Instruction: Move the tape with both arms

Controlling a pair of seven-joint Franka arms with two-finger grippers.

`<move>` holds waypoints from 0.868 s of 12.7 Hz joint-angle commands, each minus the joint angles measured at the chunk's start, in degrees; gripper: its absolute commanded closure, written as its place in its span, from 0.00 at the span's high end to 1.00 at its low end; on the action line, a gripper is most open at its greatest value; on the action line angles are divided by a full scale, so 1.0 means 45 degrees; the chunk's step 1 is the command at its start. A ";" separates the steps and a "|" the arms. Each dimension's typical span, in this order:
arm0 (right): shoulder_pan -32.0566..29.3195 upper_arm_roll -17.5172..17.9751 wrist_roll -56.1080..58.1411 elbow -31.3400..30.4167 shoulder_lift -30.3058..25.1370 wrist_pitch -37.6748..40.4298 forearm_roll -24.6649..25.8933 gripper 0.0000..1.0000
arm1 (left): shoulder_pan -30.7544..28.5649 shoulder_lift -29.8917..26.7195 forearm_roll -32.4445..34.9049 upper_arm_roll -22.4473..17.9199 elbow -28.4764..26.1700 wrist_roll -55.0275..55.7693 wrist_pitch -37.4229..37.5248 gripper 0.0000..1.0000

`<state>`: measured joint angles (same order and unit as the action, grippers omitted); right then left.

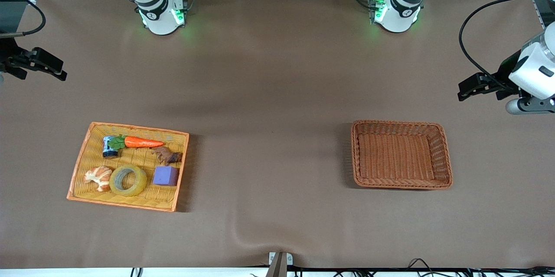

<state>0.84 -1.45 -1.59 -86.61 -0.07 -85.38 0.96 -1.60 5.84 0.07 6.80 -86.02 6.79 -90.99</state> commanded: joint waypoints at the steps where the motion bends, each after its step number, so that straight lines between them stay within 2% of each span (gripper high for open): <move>1: 0.0144 -0.0088 0.0060 -0.0343 -0.0356 -0.0050 0.0158 1.00 | -0.0054 -0.0047 0.0140 0.0051 0.0269 -0.0200 0.0123 1.00; 11: 0.0105 -0.0088 0.0060 -0.0421 -0.0181 -0.0148 0.0158 1.00 | -0.0172 -0.0185 0.0159 -0.0046 0.0601 -0.0220 0.0182 1.00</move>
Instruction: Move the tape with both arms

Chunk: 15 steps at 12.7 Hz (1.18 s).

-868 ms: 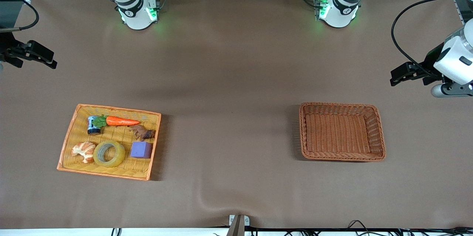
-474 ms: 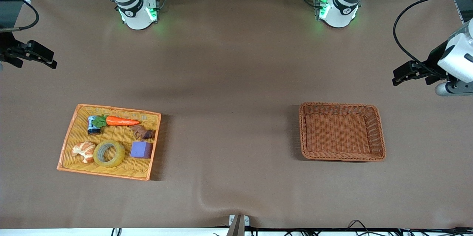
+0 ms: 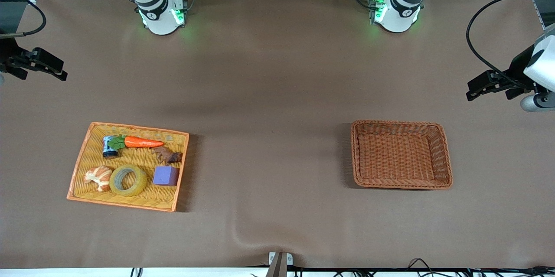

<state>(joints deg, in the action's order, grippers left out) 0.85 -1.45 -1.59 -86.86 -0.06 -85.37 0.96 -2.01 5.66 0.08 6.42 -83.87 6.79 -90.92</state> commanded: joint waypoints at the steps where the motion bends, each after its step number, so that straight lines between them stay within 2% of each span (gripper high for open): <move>1: 0.0103 -0.0088 0.0040 -0.0501 0.0032 -0.0265 0.0158 1.00 | -0.0081 -0.0145 0.0178 0.0019 0.0122 -0.0220 0.0185 1.00; 7: -0.0014 -0.0088 0.0060 -0.0561 0.2528 -0.1222 -0.0115 1.00 | 0.0074 -0.0321 0.0119 0.0135 0.0141 0.0169 0.0186 1.00; 11: -0.0111 -0.0088 0.0118 -0.0443 0.4638 -0.3052 -0.0739 1.00 | -0.0061 -0.0516 0.0139 0.0233 0.0141 0.0053 0.0186 1.00; 13: -0.0131 -0.0107 0.1457 -0.0346 0.5789 -0.4497 -0.0663 1.00 | -0.0022 -0.0827 0.0139 0.0252 0.0141 -0.0218 0.0594 1.00; 15: -0.0151 -0.0146 0.3913 0.0488 0.7253 -0.5381 -0.0468 1.00 | 0.0036 -0.0751 0.0022 0.0194 0.0141 -0.0685 0.0674 1.00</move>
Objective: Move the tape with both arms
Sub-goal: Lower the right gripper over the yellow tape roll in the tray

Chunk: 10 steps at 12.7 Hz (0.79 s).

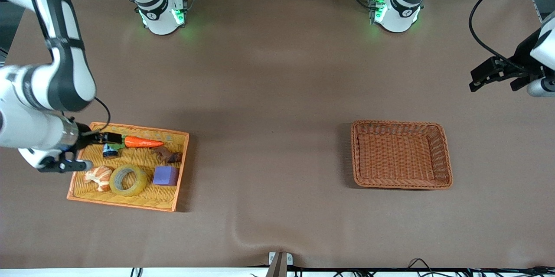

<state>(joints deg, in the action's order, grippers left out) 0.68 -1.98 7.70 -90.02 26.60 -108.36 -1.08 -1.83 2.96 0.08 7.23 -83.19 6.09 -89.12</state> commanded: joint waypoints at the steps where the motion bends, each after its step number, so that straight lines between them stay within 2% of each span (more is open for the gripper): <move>1: -0.0190 -0.0068 0.3004 0.1970 0.1993 -0.0334 -0.0014 1.00 | 0.0054 -0.0072 0.0022 0.0091 -0.0030 -0.1036 0.0273 1.00; 3: -0.0328 -0.0069 0.4862 0.2641 0.2797 -0.0508 -0.0014 1.00 | -0.0023 -0.0167 0.0003 0.0305 -0.0030 -0.1139 0.0350 1.00; 7: -0.0698 -0.0069 0.9296 0.2564 0.3580 -0.3414 0.0006 1.00 | -0.0044 -0.0169 -0.0541 0.0423 -0.0011 -0.1160 0.0508 1.00; 10: -0.0718 -0.0088 1.0630 0.2525 0.3815 -0.4822 0.0433 1.00 | -0.0004 -0.0091 -0.0446 0.0619 -0.0011 -0.1060 0.0488 1.00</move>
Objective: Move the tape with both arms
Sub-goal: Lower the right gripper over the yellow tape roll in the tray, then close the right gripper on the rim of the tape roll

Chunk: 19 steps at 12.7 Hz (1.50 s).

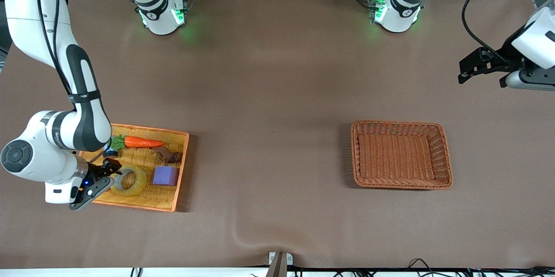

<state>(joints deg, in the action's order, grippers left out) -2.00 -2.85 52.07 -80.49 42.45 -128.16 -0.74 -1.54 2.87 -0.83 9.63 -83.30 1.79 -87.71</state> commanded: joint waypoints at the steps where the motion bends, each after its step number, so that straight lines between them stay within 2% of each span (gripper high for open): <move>1: -0.0161 0.0126 0.0793 0.0387 0.0352 -0.0968 0.0553 1.00 | -0.0069 -0.0071 -0.0264 0.0087 0.0015 -0.0065 0.0175 1.00; 5: -0.0552 0.0146 0.0075 -0.0256 0.0724 -0.1169 0.0127 1.00 | -0.0068 0.0454 -0.0362 0.0067 0.0074 -0.0279 -0.0956 1.00; 9: -0.0338 0.0146 -0.4298 -0.0258 0.0627 -0.0037 0.0125 1.00 | -0.0225 0.0476 -0.0245 -0.0049 -0.0024 -0.0280 -0.0880 1.00; 14: 0.0033 0.0146 -0.6354 -0.0239 0.0587 0.0667 0.0145 1.00 | -0.0967 0.0339 -0.0226 -0.0245 -0.0024 -0.0201 -0.0685 1.00; 16: 0.0053 0.0146 -0.6356 -0.0239 0.0587 0.0687 0.0203 0.04 | -0.1259 0.0339 -0.0186 -0.0324 -0.0043 -0.0221 0.0015 1.00; 17: -0.0024 0.0146 -0.6336 -0.0219 0.0587 0.0667 0.0126 0.00 | -0.1279 0.0339 -0.0128 -0.0362 -0.0043 -0.0240 0.0076 1.00; 19: -0.0123 0.0166 -0.6316 -0.0219 0.0587 0.0687 0.0106 0.00 | -0.1358 0.0416 0.0107 -0.0324 -0.0024 -0.0260 0.0077 1.00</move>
<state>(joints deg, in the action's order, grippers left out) -2.01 -2.56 24.35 -81.41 45.82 -126.26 0.15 -7.17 5.24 -1.02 7.94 -83.28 1.78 -88.30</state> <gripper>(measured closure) 0.485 0.000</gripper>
